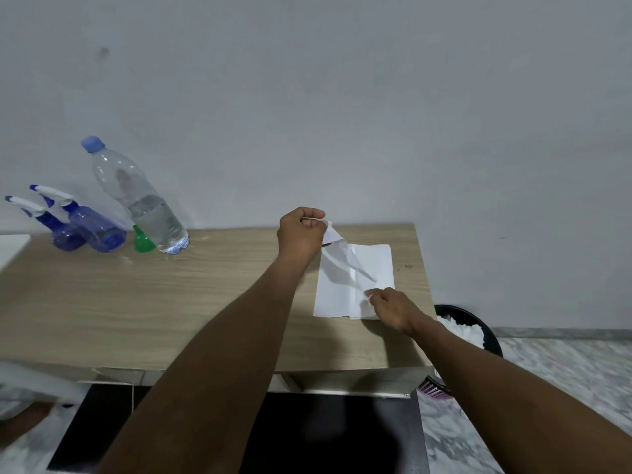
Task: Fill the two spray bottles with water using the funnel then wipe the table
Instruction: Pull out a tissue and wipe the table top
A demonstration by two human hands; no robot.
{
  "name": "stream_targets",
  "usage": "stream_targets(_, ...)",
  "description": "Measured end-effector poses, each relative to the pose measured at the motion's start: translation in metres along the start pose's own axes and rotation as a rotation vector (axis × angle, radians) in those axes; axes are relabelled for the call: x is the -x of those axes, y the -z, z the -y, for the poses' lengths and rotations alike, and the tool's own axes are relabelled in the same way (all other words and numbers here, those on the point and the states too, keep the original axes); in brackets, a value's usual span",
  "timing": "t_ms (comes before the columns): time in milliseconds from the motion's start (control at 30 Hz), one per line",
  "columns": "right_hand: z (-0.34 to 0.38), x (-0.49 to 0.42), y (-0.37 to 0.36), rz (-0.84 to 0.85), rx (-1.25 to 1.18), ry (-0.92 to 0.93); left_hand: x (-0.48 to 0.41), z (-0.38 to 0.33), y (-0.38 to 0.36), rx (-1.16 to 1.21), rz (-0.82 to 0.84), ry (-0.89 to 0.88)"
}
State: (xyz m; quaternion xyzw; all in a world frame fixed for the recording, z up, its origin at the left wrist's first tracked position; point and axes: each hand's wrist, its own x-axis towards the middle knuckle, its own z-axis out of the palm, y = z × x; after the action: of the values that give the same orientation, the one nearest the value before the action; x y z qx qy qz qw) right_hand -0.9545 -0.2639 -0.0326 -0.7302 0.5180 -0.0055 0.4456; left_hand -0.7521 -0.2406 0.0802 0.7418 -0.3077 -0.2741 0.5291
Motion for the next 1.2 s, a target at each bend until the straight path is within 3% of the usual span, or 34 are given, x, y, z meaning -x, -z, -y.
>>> stream_targets(233,0.000,0.000,0.000,-0.005,0.007,0.005,-0.003,0.007,0.008,-0.003,-0.014,0.010)
stream_targets(467,0.016,0.003,0.010,-0.172,-0.022,0.018,0.005,0.018,0.022,-0.043,0.101,0.050)
stream_targets(600,0.048,0.008,0.015,-0.311,-0.140,0.019,0.010,0.022,0.042,-0.105,0.181,0.049)
stream_targets(700,0.079,0.011,0.013,-0.318,-0.292,0.007,0.010,0.023,0.066,-0.143,0.218,0.057)
stream_targets(933,0.161,0.015,-0.024,-0.079,-0.483,-0.032,0.005,0.022,0.146,-0.081,0.438,0.109)
stream_targets(1067,0.198,0.022,-0.072,0.238,-0.505,-0.226,-0.007,0.022,0.205,-0.056,0.499,0.122)
stream_targets(1200,0.223,0.023,-0.117,0.474,-0.747,-0.196,-0.025,0.038,0.268,-0.075,0.459,0.141)
